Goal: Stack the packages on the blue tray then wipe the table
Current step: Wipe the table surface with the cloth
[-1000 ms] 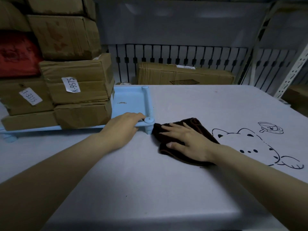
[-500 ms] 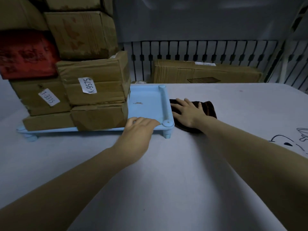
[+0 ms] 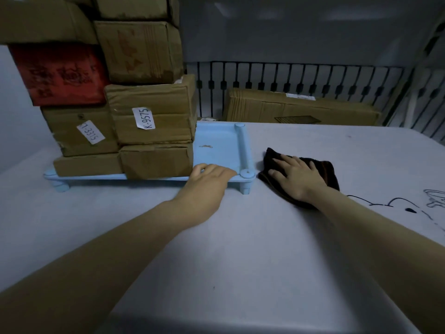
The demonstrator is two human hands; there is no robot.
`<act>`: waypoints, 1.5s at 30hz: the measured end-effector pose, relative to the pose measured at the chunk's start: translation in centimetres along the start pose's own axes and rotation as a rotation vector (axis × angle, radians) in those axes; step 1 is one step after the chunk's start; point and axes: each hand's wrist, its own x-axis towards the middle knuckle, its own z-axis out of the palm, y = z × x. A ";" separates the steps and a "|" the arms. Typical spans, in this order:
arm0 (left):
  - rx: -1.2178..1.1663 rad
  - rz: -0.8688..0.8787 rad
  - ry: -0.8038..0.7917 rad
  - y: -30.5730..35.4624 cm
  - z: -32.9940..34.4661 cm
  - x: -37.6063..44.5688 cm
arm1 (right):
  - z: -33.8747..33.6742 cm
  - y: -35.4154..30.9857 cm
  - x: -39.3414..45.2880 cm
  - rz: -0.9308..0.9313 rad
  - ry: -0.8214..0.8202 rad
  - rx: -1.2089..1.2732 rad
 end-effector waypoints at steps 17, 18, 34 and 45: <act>-0.105 -0.312 -0.121 -5.7 -6.6 -16.9 | 0.8 -10.0 -16.6 -0.136 -0.067 -0.002; -0.107 -0.352 -0.120 -6.3 -6.9 -17.7 | 0.9 -11.3 -17.0 -0.177 -0.078 -0.001; -0.207 -0.655 0.059 -12.7 -9.0 -24.7 | 4.1 -29.8 -10.4 -0.356 -0.167 0.003; -0.695 -0.891 0.358 -13.0 -10.4 -24.4 | 5.5 -39.4 -8.0 -0.576 -0.206 0.033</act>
